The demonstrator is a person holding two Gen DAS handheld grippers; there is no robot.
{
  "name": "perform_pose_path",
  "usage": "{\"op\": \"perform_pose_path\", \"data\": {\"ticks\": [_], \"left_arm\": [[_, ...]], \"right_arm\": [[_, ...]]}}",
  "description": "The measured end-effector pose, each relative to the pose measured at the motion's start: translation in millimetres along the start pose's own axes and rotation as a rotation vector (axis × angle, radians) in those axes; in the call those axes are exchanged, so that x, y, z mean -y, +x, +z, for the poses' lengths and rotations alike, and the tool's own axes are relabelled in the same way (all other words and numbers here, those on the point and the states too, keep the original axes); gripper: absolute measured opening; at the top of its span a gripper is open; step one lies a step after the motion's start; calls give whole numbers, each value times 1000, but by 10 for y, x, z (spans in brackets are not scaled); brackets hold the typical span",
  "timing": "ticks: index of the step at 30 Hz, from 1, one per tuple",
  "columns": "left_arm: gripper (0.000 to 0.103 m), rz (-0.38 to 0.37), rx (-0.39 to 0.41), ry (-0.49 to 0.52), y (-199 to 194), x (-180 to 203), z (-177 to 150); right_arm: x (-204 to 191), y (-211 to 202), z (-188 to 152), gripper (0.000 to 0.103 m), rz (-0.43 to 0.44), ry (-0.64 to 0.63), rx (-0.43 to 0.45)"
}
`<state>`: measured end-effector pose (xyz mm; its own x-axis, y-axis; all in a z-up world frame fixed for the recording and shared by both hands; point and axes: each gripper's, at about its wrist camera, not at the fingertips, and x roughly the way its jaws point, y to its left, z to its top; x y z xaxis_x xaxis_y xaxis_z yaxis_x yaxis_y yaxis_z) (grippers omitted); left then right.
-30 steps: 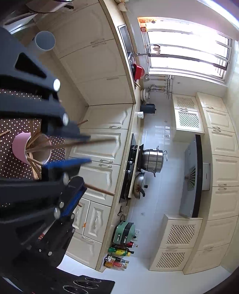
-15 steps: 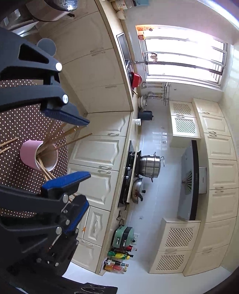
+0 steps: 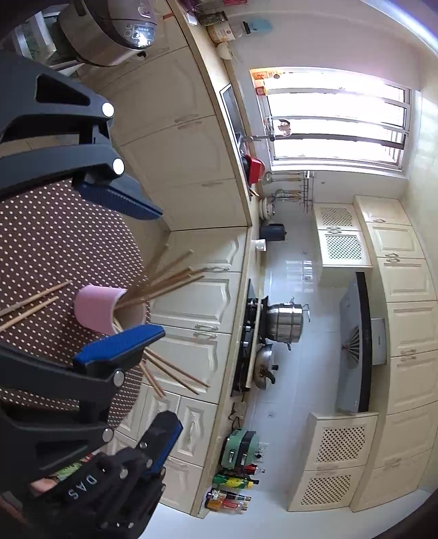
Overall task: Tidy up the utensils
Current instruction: 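Open the right gripper and pull it back from the cup, then lower the right gripper onto a loose chopstick and close on it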
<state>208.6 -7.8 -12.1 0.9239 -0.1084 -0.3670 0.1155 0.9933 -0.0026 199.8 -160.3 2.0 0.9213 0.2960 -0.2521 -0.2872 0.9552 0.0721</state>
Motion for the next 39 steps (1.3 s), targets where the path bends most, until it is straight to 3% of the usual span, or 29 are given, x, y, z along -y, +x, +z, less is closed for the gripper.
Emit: {"op": "perform_pose_path", "data": {"ticks": [2,4,14,22,25,28,32,39], "left_arm": [[65,7,-27,0,22,-44,-113],[66,14,-68,3,79,-74,-245],[66,4,-269,-1,513,-217,-831],[66,14,-438,-16,926,-373,-1215],[66,23,-466,-31,1032,-427,-1260],[66,27,-486,-42,1102,-453,-1298],[66,32,-510,-53,1207,-503,-1353],[66,22,-532,-57,1334,-459,-1399]], "right_arm": [[-11,-2,-112,23,1,8,-28],[-22,7,-235,47,-1,19,-47],[-114,274,-776,47,3,7,-197],[-129,781,-1250,45,14,5,-439],[-145,969,-1405,34,37,11,-529],[-179,1116,-1523,34,48,7,-591],[-218,1242,-1599,31,66,7,-631],[-270,1415,-1668,16,65,-10,-661]]}}
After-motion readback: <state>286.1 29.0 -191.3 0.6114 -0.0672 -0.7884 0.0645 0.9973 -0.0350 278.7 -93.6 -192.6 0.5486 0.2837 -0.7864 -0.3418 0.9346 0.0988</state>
